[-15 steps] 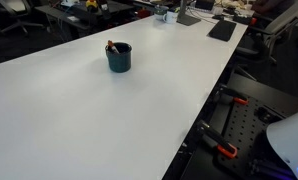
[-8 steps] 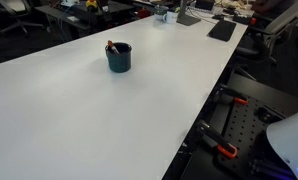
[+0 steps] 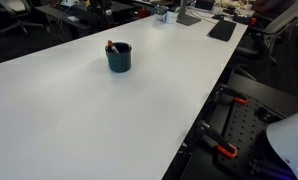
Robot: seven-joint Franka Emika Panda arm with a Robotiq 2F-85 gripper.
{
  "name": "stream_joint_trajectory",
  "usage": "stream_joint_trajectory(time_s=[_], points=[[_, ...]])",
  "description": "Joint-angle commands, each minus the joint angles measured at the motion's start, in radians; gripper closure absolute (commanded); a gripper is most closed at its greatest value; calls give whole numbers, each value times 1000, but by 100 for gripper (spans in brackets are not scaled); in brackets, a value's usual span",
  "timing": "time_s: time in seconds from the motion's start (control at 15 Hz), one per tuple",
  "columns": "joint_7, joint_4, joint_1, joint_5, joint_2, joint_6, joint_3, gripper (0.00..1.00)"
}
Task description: Remove the red marker from the dark green mug.
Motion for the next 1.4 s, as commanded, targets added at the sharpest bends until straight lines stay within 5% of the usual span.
stream_joint_trajectory(time_s=[0.0, 1.33], points=[[-87, 109, 11, 2, 75, -87, 6, 0], [-186, 96, 13, 1, 134, -95, 0, 0]])
